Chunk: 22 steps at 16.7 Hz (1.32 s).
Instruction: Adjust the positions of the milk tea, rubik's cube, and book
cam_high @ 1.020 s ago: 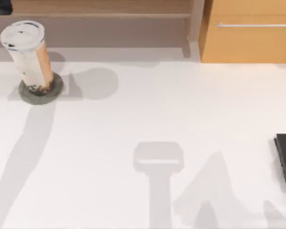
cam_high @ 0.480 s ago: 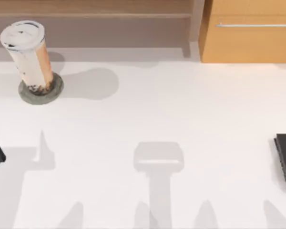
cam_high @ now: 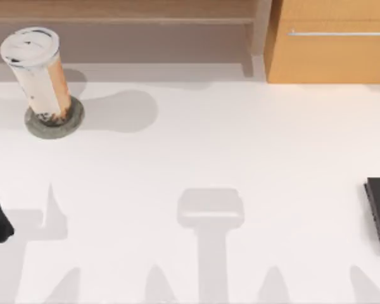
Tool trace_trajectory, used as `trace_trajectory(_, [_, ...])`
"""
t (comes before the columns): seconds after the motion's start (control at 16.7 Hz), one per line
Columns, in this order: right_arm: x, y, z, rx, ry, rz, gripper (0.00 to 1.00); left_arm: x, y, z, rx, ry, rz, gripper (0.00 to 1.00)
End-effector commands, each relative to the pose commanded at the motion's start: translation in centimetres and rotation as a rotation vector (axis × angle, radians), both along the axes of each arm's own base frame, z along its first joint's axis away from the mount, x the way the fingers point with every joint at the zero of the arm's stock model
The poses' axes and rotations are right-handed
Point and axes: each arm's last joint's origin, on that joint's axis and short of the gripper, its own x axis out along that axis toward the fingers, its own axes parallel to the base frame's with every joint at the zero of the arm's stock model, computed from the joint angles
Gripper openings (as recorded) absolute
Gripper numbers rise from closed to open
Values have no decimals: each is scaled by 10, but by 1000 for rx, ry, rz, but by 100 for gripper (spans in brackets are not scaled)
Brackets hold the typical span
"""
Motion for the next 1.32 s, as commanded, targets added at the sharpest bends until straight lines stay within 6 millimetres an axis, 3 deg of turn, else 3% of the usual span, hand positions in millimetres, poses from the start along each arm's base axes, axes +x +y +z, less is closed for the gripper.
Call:
trace_trajectory(0.24, [0, 0, 2, 0, -1, -1, 100, 0, 0, 0, 0, 0, 0, 100])
trace_trajectory(0.36, [1, -1, 14, -2, -9, -2, 100, 0, 0, 0, 0, 0, 0, 100])
trace_trajectory(0.54, [8, -5, 49, -7, -29, -4, 100, 0, 0, 0, 0, 0, 0, 100])
trace_trajectory(0.72, [30, -12, 95, -15, -41, -3, 100, 0, 0, 0, 0, 0, 0, 100])
trace_trajectory(0.84, [59, -21, 123, -18, -27, -2, 100, 0, 0, 0, 0, 0, 0, 100])
trace_trajectory(1.02, [117, -45, 149, -15, 8, -2, 100, 0, 0, 0, 0, 0, 0, 100])
trace_trajectory(1.2, [176, -78, 163, -17, 6, -3, 100, 0, 0, 0, 0, 0, 0, 100])
trace_trajectory(1.32, [216, -104, 159, -16, 12, -4, 100, 0, 0, 0, 0, 0, 0, 100])
